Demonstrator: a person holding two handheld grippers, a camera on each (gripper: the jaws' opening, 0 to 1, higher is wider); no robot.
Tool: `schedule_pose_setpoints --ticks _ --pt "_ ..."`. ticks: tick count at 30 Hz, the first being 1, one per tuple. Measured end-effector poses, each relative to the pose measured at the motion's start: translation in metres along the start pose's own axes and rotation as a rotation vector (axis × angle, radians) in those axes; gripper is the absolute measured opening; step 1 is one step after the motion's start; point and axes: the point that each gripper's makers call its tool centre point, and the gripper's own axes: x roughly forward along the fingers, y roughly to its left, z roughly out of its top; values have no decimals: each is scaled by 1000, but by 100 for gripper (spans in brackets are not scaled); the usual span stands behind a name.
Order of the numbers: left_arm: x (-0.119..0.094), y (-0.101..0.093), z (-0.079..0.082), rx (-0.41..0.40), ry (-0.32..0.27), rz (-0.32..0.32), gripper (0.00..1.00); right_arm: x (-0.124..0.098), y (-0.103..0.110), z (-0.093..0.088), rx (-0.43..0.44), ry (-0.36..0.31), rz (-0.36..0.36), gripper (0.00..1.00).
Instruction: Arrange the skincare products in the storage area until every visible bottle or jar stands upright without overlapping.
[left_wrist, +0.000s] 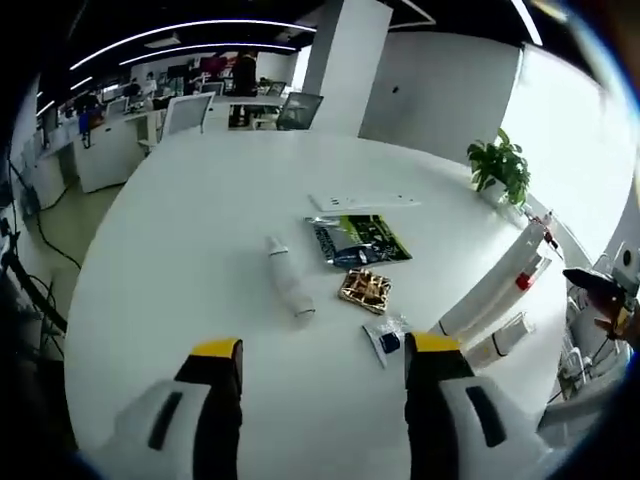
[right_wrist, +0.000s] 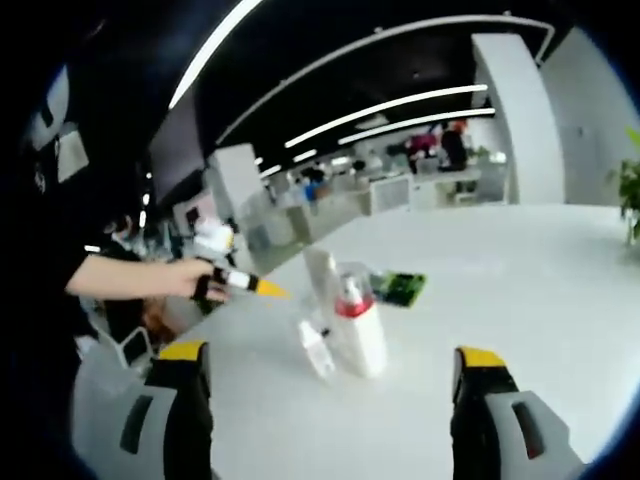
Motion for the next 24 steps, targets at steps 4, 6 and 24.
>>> schedule_pose_setpoints --ticks 4,6,24 --pt "16 0 -3 29 21 3 56 0 -4 -6 22 2 -9 98" --pt "24 3 -4 42 33 15 51 0 -5 -9 31 1 -10 98" --pt "92 24 10 60 99 211 29 -3 -23 -29 92 11 -43 97"
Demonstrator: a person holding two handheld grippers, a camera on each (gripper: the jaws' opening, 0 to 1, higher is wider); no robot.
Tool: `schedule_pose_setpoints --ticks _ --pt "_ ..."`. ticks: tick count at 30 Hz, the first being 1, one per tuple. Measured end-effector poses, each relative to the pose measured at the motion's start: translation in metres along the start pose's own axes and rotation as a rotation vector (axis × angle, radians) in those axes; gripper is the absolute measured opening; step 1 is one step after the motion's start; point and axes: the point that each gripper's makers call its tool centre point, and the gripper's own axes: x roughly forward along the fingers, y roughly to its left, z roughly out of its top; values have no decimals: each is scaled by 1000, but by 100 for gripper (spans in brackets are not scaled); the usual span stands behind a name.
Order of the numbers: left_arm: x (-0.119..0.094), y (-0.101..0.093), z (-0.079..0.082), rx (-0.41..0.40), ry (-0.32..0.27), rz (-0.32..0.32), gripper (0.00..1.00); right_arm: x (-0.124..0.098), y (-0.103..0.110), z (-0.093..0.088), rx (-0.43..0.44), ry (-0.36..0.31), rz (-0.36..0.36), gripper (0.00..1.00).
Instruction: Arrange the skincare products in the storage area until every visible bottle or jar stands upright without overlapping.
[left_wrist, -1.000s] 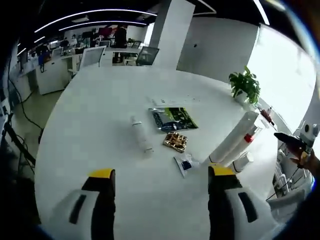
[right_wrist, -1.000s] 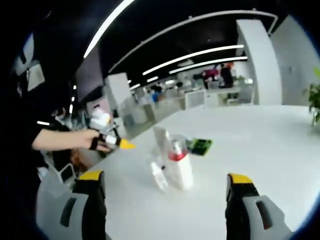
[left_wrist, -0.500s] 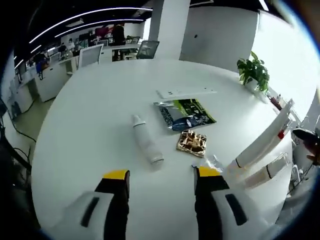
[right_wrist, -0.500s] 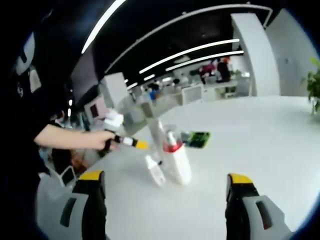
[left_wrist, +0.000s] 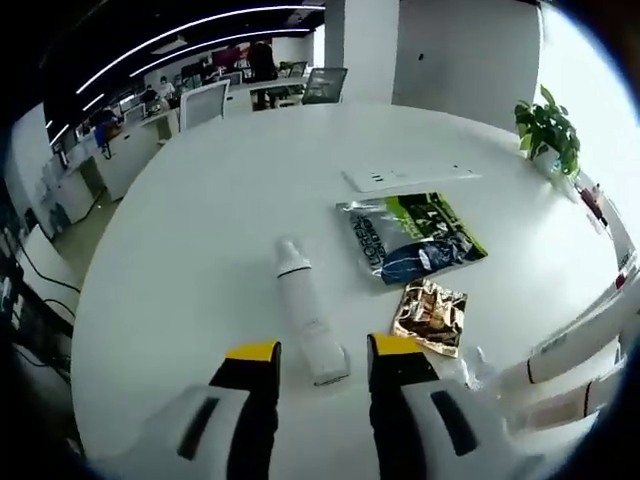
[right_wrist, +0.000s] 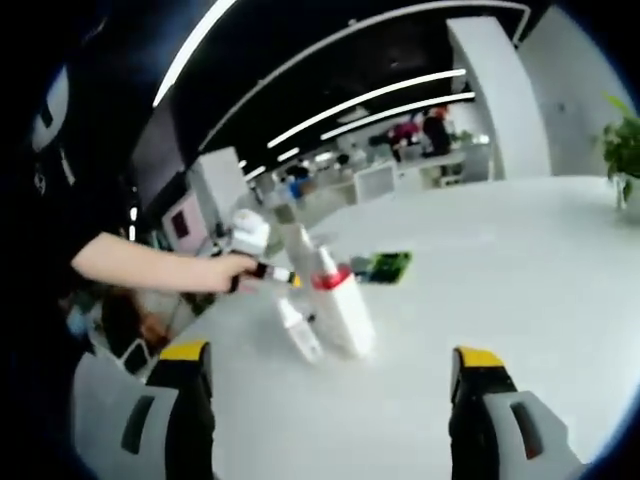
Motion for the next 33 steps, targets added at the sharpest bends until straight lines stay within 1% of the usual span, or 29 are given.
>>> schedule_pose_setpoints --ticks 2,3,5,9,12,13,15,17,21,23,26,28,31,32,33 --pt "3 -1 -2 -4 17 3 26 -1 -4 0 9 -8 -6 96" --pt "4 -1 -5 -8 35 10 25 -1 -6 -1 14 -8 -9 96" --pt "5 -3 -5 -8 41 10 25 -2 -8 -3 14 -8 -13 95" --pt "10 0 -8 5 70 33 24 -5 -10 -7 28 -21 -22 95" --pt "14 4 -12 3 96 55 22 -8 -18 -14 49 -16 -43 94" --pt "14 5 -13 -4 101 69 24 -9 -19 -15 51 -16 -47 94" --pt "15 5 -9 -7 94 70 24 -13 -21 -16 55 -18 -53 94" --pt "15 6 -9 -12 99 73 23 -15 -23 -17 60 -17 -57 93" --pt "13 8 -11 -52 110 72 20 -16 -25 -18 65 -11 -66 92" --pt "12 11 -12 -54 115 68 19 -15 -24 -16 65 -16 -66 91" --pt "9 12 -12 -66 111 59 18 -13 -21 -16 64 -14 -59 91" --pt "9 16 -9 -92 102 52 18 -10 -18 -16 62 -10 -54 91" --pt "3 17 -2 -121 75 33 18 -8 -15 -14 61 -10 -45 90" --pt "1 17 4 -126 46 17 18 -8 -14 -14 60 -9 -43 90" --pt "-6 18 7 -126 26 18 18 -8 -13 -12 55 -9 -40 90"
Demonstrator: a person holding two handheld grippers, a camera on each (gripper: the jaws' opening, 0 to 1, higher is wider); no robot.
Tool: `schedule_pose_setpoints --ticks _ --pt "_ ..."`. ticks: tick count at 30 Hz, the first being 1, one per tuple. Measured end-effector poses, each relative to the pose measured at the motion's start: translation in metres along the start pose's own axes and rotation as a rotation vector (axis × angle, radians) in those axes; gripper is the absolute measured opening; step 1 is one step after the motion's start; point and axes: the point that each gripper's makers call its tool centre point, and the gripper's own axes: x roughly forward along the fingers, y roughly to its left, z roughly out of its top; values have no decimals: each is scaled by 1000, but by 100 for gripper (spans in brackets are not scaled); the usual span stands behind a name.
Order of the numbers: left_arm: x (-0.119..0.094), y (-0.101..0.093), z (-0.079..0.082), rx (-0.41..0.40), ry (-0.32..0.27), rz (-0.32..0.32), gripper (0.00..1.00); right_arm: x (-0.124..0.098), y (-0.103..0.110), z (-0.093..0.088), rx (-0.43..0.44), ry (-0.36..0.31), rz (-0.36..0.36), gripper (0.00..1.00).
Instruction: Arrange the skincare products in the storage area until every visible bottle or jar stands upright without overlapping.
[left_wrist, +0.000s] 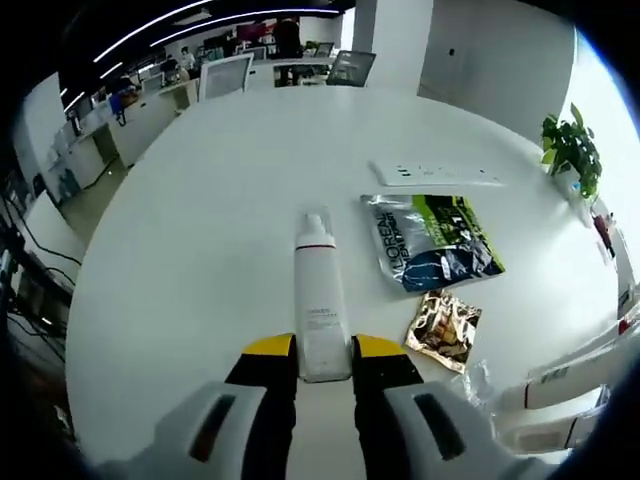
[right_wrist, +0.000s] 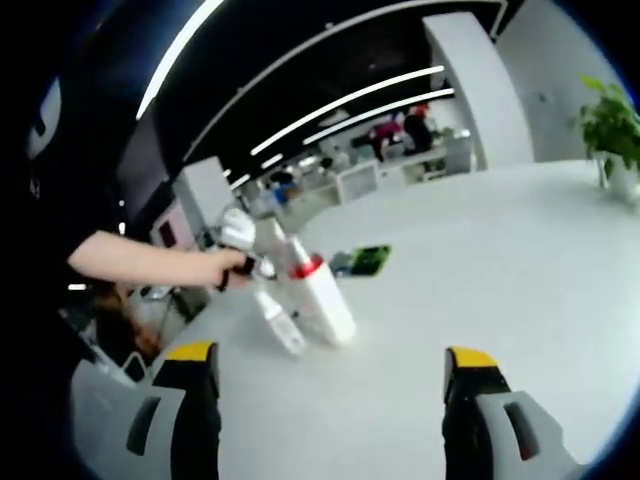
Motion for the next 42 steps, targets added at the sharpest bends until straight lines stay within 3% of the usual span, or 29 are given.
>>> schedule_pose_setpoints --ticks 6,8,13,15,18,22,23,24,25,26,28,29,34,37,38,39,40,42 --pt "-43 12 17 -112 -141 -63 18 -1 2 10 -7 -26 4 89" --pt "-59 16 19 -99 -168 -64 18 -1 2 12 -11 -32 5 89" --pt "-117 10 45 -174 -351 -166 18 1 12 16 -24 -37 26 88" --pt "-145 -1 58 -188 -434 -246 18 2 17 17 -30 -35 39 88" --pt "-191 -22 75 -243 -554 -416 18 2 22 21 -40 -39 55 89" --pt "-233 -37 90 -259 -641 -577 18 3 29 33 -53 -62 78 89" --pt "-253 -49 95 -286 -656 -723 18 3 30 35 -57 -65 81 89" --pt "-265 -53 100 -318 -684 -782 18 4 32 38 -67 -70 86 89" --pt "-287 -61 107 -357 -717 -902 18 4 32 40 -70 -70 88 89" --pt "-303 -67 108 -383 -710 -1037 18 4 33 41 -73 -72 91 89" --pt "-334 -72 119 -403 -776 -1181 18 5 35 42 -75 -76 95 89" --pt "-348 -74 121 -409 -786 -1250 18 5 35 42 -74 -76 96 89" --pt "-388 -88 126 -434 -797 -1428 18 6 44 42 -81 -79 109 89" --pt "-396 -99 122 -406 -792 -1453 18 5 53 48 -97 -84 132 89" --pt "-402 -105 119 -404 -773 -1491 18 5 58 51 -106 -89 149 89" --pt "-404 -108 118 -397 -771 -1501 18 5 70 61 -116 -110 197 89" --pt "-411 -115 113 -391 -738 -1555 18 5 75 65 -119 -117 216 89" --pt "-419 -127 105 -372 -696 -1614 18 2 105 92 -138 -177 347 86"
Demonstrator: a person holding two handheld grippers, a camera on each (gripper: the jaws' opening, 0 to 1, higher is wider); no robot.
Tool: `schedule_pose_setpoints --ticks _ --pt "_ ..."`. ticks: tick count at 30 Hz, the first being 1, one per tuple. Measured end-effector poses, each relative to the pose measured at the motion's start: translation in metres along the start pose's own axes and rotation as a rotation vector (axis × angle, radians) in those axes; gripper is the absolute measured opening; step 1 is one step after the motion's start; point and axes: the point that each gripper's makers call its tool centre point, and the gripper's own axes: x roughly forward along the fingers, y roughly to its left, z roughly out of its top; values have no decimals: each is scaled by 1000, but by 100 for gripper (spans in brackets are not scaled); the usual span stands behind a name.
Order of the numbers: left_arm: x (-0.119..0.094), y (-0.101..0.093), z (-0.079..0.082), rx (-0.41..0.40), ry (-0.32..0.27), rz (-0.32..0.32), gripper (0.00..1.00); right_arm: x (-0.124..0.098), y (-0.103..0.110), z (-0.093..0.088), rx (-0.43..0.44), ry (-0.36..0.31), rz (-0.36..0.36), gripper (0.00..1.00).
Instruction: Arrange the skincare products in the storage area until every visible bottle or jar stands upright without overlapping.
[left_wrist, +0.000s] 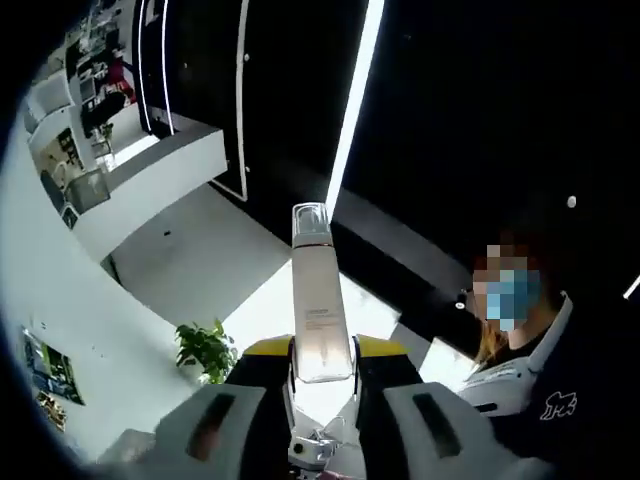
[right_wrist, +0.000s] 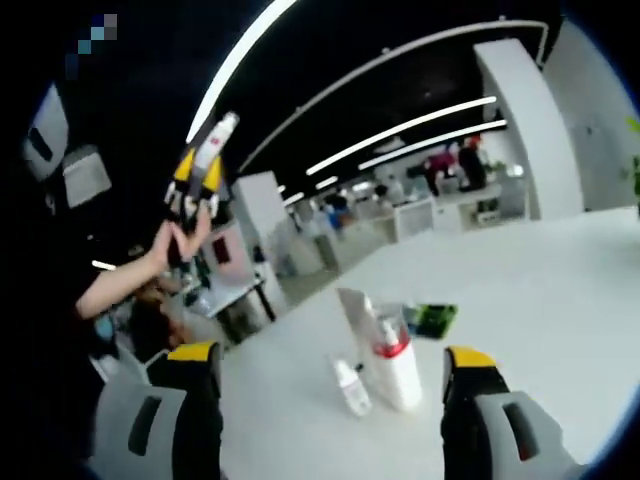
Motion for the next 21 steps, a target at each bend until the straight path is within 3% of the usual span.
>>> schedule_pose_setpoints --ticks 3,6,8,11,15,19,21 --pt "7 -13 -20 -83 61 -65 18 13 41 47 -7 -91 214 79" --pt "12 -22 -37 -123 104 -102 18 22 84 87 75 -121 447 84" --pt "16 -34 -48 -157 124 -151 18 29 99 107 86 -164 524 86" --pt "19 -48 -56 -211 141 -214 18 35 120 119 68 -154 612 80" --pt "21 -72 -68 -292 167 -315 18 35 146 131 62 -150 720 81" --pt "21 -82 -83 -308 216 -352 18 33 172 143 89 -149 843 79" --pt "20 -85 -88 -330 232 -363 18 37 177 149 92 -152 863 76"
